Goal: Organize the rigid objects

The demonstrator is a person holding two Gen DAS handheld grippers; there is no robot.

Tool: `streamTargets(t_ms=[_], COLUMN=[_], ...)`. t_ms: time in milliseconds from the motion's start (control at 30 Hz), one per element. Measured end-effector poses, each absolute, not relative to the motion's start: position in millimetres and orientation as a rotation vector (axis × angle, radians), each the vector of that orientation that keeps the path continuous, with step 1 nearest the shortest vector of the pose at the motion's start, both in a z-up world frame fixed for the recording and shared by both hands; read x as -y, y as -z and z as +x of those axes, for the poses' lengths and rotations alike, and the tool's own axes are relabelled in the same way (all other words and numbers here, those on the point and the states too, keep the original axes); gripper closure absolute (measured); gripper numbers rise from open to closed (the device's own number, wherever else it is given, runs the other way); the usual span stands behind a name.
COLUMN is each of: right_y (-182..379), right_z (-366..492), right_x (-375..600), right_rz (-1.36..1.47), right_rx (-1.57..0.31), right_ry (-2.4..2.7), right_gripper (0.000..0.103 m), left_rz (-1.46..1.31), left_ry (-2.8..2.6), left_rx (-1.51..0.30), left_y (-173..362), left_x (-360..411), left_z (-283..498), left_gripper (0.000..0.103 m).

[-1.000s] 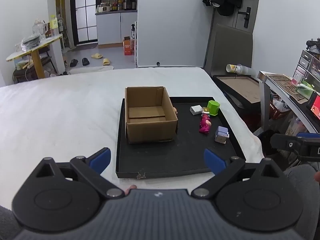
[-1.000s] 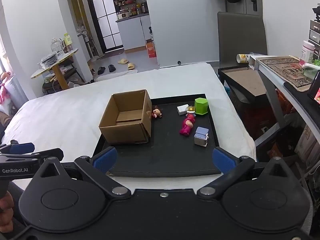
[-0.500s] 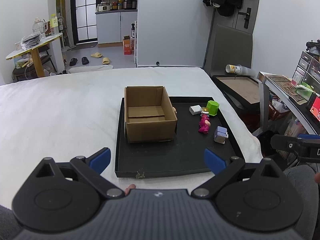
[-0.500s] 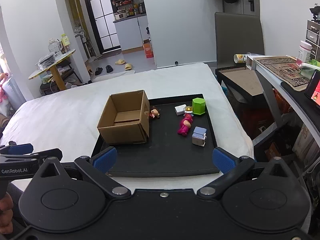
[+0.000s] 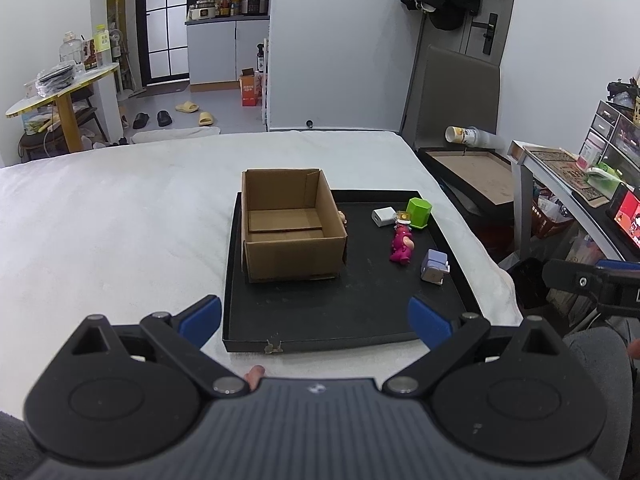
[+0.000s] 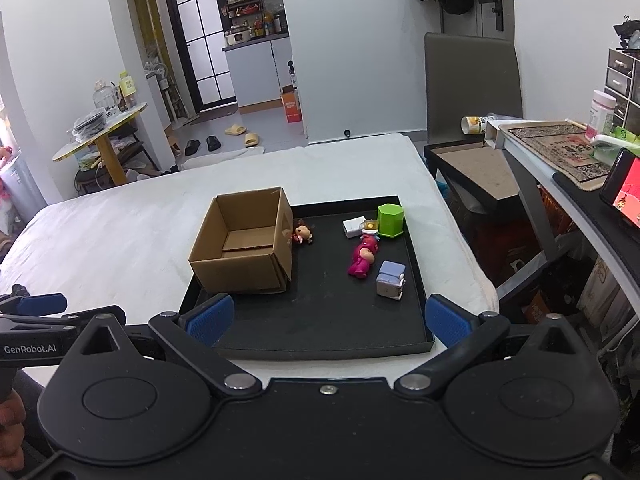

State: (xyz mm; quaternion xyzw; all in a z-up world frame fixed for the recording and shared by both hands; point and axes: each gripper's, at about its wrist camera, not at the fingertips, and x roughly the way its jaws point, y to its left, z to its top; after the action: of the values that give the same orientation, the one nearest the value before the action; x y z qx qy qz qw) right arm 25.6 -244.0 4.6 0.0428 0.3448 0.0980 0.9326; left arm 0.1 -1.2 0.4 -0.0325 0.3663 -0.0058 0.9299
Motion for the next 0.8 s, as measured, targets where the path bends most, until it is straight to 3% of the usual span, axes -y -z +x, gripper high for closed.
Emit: streamTargets(t_ms=[800], right_y=[-2.0], right_z=[25.1], right_x=[241.7], right_rz=[0.074], right_rx=[-0.714], right_ry=[-0.197], right_gripper=[0.0], left_rz=[-0.079], left_ry=[0.012], left_rx=[-0.753], left_y=[-1.8], left_x=[-0.5], left_z=[0.3], left_gripper=[0.004])
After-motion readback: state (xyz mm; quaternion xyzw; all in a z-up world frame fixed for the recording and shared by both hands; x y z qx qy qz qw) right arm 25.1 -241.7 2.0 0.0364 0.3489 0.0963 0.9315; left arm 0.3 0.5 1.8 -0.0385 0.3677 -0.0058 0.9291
